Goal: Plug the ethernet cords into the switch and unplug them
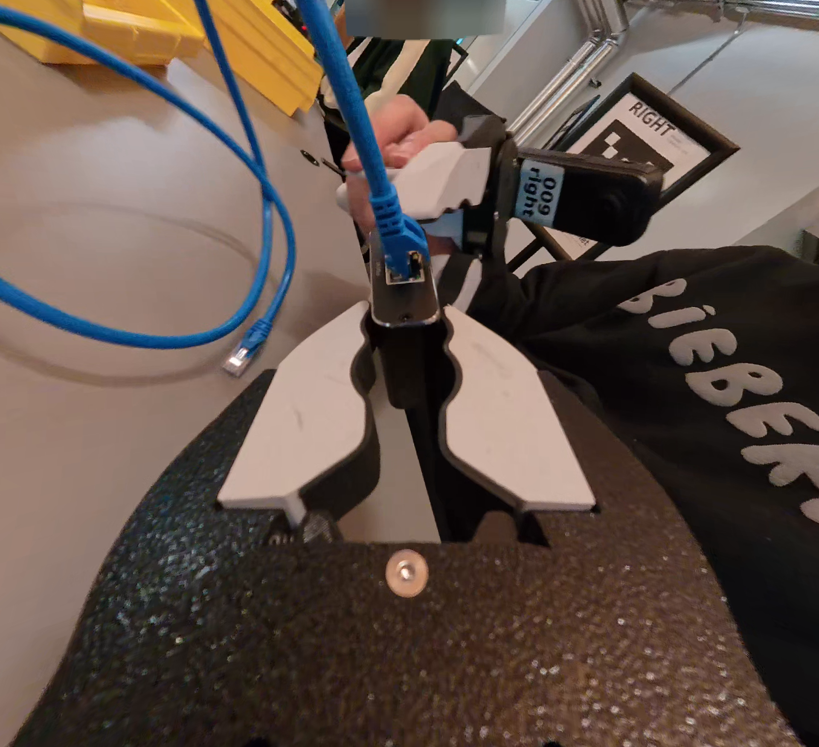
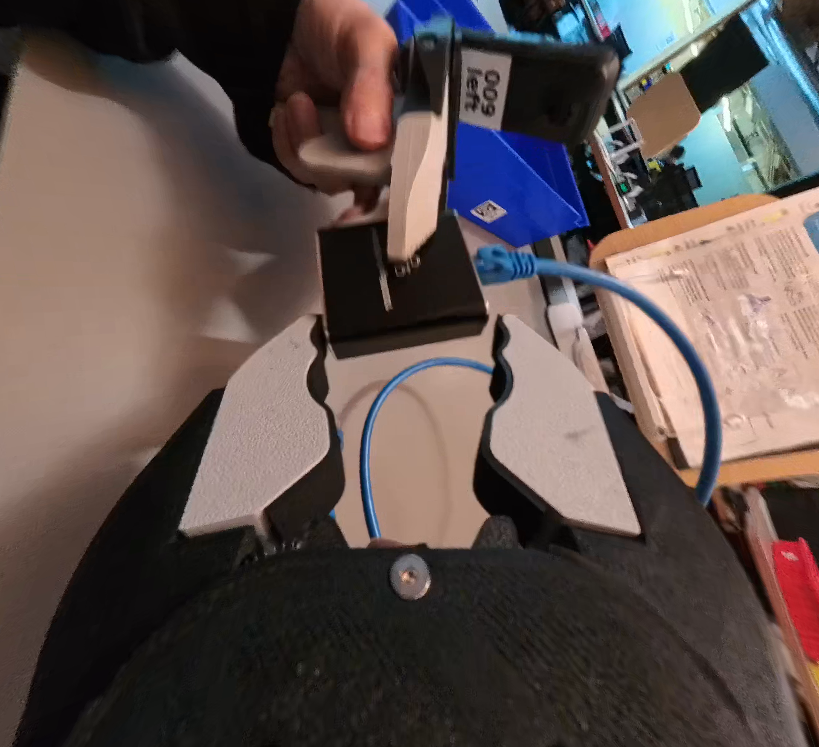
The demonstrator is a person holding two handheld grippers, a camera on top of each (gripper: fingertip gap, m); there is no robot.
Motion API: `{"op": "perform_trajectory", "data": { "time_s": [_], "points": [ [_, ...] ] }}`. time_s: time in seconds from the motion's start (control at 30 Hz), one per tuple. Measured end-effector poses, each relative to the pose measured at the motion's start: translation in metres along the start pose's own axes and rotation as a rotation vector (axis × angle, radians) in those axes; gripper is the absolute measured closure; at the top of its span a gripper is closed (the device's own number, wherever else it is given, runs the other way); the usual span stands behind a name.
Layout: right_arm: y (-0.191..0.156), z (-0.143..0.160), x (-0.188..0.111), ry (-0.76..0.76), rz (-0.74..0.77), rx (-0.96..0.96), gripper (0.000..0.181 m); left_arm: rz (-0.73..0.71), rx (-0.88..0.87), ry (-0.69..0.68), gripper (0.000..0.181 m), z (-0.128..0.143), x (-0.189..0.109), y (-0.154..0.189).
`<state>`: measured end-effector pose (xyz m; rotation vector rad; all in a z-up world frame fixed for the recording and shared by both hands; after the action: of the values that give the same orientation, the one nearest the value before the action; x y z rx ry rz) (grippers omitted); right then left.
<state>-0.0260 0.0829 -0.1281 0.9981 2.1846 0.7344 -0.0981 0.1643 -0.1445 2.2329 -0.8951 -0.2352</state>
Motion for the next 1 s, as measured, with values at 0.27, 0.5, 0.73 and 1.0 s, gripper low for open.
{"op": "perform_trajectory", "data": {
  "time_s": [0.27, 0.5, 0.73, 1.0],
  "points": [
    [-0.009, -0.003, 0.005, 0.006, 0.043, -0.077, 0.113, -0.002, -0.001, -0.013, 0.157, 0.001, 0.001, 0.000],
    [-0.009, 0.004, 0.017, -0.089, 0.108, -0.040, 0.110, -0.104, 0.010, -0.023, 0.157, 0.001, 0.000, -0.009],
    [-0.009, 0.004, 0.018, -0.137, 0.135, -0.033, 0.112, -0.100, 0.015, -0.020, 0.157, 0.001, -0.001, -0.008],
    [0.024, 0.017, 0.012, -0.589, 0.512, -0.301, 0.112, -0.679, 0.284, 0.237, 0.114, -0.033, 0.003, -0.015]
  ]
}}
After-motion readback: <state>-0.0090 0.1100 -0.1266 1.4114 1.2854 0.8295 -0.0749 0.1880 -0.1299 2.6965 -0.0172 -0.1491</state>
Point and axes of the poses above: each gripper's, where its closed fingertips meet, x out along the fingers, z out of its underside, y = z × x across the jaws, the point moved 6 cm from there along -x, back along the fingers, and after that the axes turned 8 degrees about y, right-handed, at the moved point
